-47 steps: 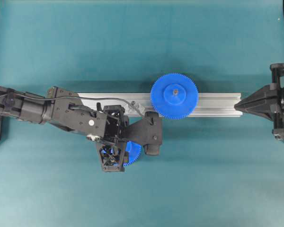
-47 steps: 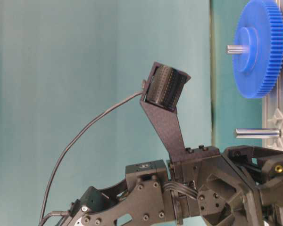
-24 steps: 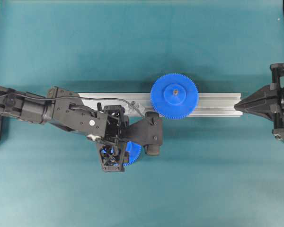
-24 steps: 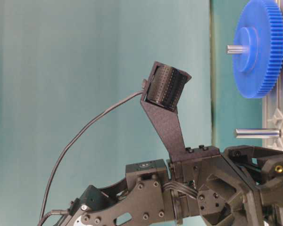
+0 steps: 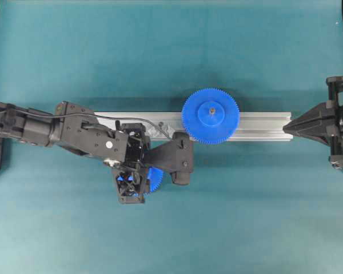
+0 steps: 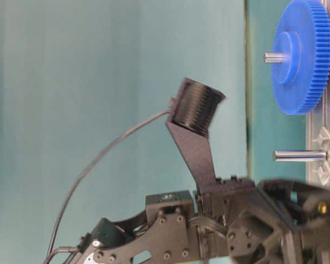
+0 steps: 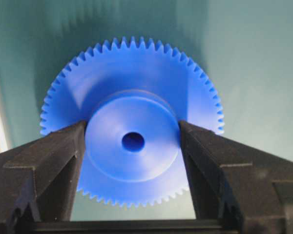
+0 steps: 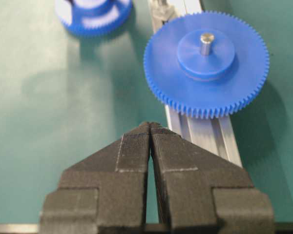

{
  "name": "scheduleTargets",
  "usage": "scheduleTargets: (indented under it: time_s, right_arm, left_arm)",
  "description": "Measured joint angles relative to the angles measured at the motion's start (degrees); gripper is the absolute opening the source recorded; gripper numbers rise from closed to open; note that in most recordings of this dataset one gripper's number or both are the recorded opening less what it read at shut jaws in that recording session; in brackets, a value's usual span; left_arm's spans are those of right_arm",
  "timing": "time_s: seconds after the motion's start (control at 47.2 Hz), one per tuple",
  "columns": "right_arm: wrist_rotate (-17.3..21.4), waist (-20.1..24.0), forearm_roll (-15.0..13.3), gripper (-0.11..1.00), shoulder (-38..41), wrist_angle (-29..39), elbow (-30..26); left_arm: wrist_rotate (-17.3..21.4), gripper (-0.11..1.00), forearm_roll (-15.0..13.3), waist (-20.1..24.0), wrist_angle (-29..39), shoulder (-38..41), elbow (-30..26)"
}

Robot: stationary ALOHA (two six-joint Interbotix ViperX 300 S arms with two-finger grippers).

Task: Find the location of the shaft and insert the small gear.
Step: 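Carry the held gear toward the empty shaft on the rail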

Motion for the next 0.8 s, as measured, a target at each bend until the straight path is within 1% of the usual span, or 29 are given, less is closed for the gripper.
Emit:
scheduleTargets:
  time_s: [0.127, 0.487, 0.635, 0.805]
  right_arm:
    - [0.00, 0.00, 0.00, 0.04, 0.09, 0.00, 0.00]
    - [-0.09, 0.09, 0.00, 0.04, 0.09, 0.00, 0.00]
    - [0.00, 0.00, 0.00, 0.04, 0.09, 0.00, 0.00]
    - [0.00, 0.00, 0.00, 0.04, 0.09, 0.00, 0.00]
  left_arm:
    - [0.26, 0.65, 0.00, 0.18, 2.29, -1.58, -1.32]
    - [2.99, 0.65, 0.00, 1.49, 7.47, -4.75, -4.39]
    - [4.04, 0.65, 0.00, 2.02, 10.55, -5.54, -6.42]
    - [4.31, 0.65, 0.00, 2.37, 13.36, -5.80, -9.14]
